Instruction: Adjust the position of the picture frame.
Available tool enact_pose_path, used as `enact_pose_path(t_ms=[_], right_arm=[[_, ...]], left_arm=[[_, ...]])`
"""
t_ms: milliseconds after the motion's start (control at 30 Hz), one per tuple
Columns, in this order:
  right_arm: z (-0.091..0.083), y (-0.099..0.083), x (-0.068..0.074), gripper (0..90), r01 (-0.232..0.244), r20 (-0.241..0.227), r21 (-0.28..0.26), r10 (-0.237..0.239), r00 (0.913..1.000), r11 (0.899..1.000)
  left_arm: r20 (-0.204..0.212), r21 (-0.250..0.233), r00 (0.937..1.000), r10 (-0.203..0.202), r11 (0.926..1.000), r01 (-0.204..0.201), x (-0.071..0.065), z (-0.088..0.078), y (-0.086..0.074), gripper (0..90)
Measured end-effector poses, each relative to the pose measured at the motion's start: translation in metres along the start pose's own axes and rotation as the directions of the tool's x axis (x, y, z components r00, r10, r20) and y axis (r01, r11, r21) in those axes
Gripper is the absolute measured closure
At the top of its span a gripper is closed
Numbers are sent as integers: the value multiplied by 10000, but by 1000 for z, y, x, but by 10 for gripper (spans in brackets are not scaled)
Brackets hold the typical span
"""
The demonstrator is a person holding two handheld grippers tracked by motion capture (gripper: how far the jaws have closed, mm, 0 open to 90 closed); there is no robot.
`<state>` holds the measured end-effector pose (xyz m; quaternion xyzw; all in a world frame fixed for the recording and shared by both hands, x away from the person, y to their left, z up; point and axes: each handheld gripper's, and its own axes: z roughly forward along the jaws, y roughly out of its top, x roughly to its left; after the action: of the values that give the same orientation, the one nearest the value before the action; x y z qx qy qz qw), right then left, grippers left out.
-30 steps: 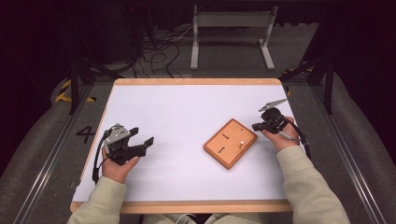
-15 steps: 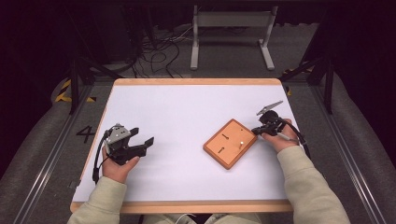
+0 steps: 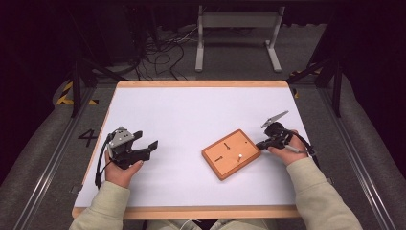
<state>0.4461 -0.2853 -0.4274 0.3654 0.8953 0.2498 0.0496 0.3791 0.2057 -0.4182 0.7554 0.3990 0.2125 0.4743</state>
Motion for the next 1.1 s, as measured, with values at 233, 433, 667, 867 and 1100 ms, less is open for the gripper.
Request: enact_pose_path(t_ms=[233,433,667,867,1100], right_arm=[[0,-8,25,900,334,-733,134,-323,9968,9994],[4,-10,51,900,798,-1135,135,-777,9905,9967],[9,-8,73,900,1190,-1465,58,-1168,9823,9929],[14,-6,88,900,1529,-1766,73,-1492,9729,9882],[14,-5,96,900,1817,-1673,-99,-1808,9692,9833]], left_arm=[[33,5,10000,26,10000,-26,0,1,1,272],[98,-3,10000,-11,10000,11,-1,2,1,272],[169,2,9999,-7,10000,7,-1,3,2,272],[211,-10,9998,1,10000,-1,-1,4,3,272],[281,-28,9996,28,10000,-27,-1,4,3,272]])
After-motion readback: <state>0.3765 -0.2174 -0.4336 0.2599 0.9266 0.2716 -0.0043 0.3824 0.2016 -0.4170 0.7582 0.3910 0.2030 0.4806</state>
